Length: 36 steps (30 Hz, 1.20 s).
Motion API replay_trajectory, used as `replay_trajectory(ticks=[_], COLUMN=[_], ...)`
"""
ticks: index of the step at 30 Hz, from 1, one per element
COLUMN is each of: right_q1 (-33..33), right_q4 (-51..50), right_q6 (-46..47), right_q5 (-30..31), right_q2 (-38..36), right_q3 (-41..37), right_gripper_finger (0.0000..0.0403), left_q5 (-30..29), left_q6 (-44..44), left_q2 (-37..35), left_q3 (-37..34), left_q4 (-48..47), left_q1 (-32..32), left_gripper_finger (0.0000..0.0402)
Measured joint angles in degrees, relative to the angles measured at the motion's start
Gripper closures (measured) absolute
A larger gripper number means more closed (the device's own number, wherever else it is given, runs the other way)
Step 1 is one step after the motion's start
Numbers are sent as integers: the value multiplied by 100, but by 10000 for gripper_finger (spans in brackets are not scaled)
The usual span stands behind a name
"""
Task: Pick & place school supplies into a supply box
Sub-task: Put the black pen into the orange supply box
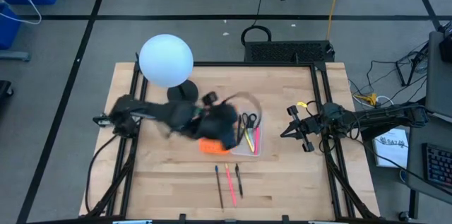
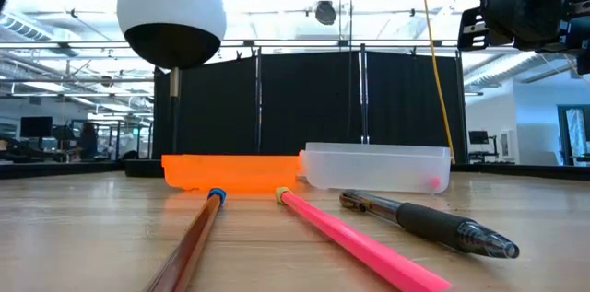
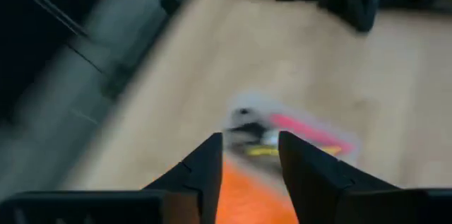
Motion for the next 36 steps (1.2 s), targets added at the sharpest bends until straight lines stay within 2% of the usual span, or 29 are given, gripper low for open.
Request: replay_trajectory(ticks=[3, 5, 7, 10, 14, 16, 21, 23, 31, 33, 36], right_q1=[0, 0, 0, 2, 2, 2, 2, 2, 2, 2, 2], right_q4=[4, 9, 38, 91, 141, 136, 60, 48, 44, 47, 82], right_q6=[6, 22, 22, 0, 2, 2, 4, 4, -1, 28, 197], right_q5=[0, 0, 0, 0, -2, -4, -2, -2, -2, -2, 16], right_q2=[0, 0, 0, -2, -1, -2, -2, 0, 0, 0, 0], right_q3=[0, 0, 2, 0, 0, 0, 0, 0, 0, 0, 0], right_gripper_finger=[403, 403, 403, 403, 403, 403, 403, 403, 403, 403, 403], left_q5=[-1015, -1355, -1580, -1810, -2224, -2207, -1361, -949, 536, 728, 814], left_q6=[-13, -701, -1160, -970, -1541, -1347, 1041, 1729, 3117, 3396, 3467], left_q2=[-273, -402, -562, -1094, -2037, -2549, -3871, -4430, -6336, -6635, -6949], left_q3=[0, -7, -209, -1045, -2638, -3487, -5510, -6162, -8625, -9231, -9891], left_q4=[-982, -1800, -1914, -1755, -1699, -1100, 1531, 2517, 5450, 6198, 6829], left_q1=[-563, -838, -1022, -1345, -1388, -1304, -1206, -1081, -933, -931, -862], left_gripper_finger=[286, 303, 320, 346, 381, 395, 394, 397, 397, 396, 398])
